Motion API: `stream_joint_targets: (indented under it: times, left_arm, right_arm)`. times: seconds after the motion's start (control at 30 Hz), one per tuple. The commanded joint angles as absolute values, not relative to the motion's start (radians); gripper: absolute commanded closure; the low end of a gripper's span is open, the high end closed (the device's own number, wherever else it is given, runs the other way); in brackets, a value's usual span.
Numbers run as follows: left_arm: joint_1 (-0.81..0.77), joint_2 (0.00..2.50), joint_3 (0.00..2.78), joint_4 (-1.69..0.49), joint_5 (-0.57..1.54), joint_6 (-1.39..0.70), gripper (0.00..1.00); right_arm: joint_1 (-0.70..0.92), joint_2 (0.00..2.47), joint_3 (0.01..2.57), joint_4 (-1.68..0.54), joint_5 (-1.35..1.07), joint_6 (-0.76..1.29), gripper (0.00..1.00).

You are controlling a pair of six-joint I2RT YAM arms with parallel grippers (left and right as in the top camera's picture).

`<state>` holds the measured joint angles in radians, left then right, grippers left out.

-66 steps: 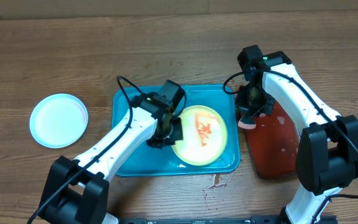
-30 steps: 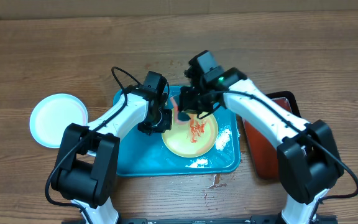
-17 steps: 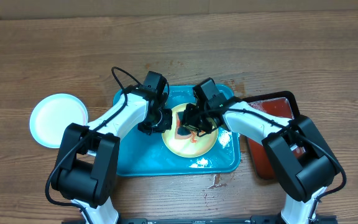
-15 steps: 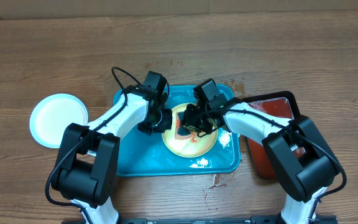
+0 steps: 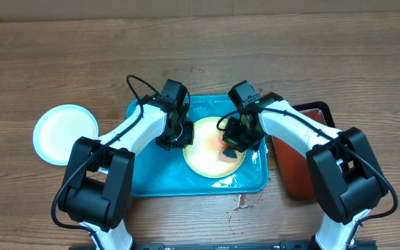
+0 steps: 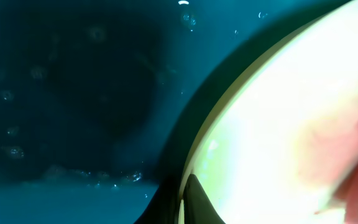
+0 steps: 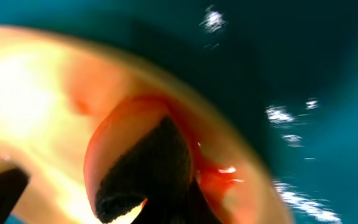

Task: Clean dirty plates on tray and stack at the side
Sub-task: 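Scrub the held yellow plate with the sponge in the right gripper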

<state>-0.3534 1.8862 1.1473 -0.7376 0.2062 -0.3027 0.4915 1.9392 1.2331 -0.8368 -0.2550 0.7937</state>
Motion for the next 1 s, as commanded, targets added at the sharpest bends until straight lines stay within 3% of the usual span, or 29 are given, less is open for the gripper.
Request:
stream_joint_targets:
  times: [0.0,0.43,0.77,0.97]
  left_arm:
    - [-0.357,1.946,1.134,-0.736,0.147,-0.29,0.95]
    - [-0.357,1.946,1.134,-0.755,0.148,-0.28,0.96]
    - [-0.357,1.946,1.134,-0.755,0.15,-0.28,0.95]
    - [-0.357,1.946,1.134,-0.755,0.15,-0.284,0.96]
  right_arm:
    - [0.486,1.958,1.239,-0.84,-0.108,0.789,0.96]
    - [0.511,2.063,1.237,-0.493,-0.386,0.778,0.96]
    - [0.611,2.104,1.236,-0.466,-0.584,0.733,0.96]
    - [0.613,2.104,1.236,-0.641,-0.577,0.79,0.96]
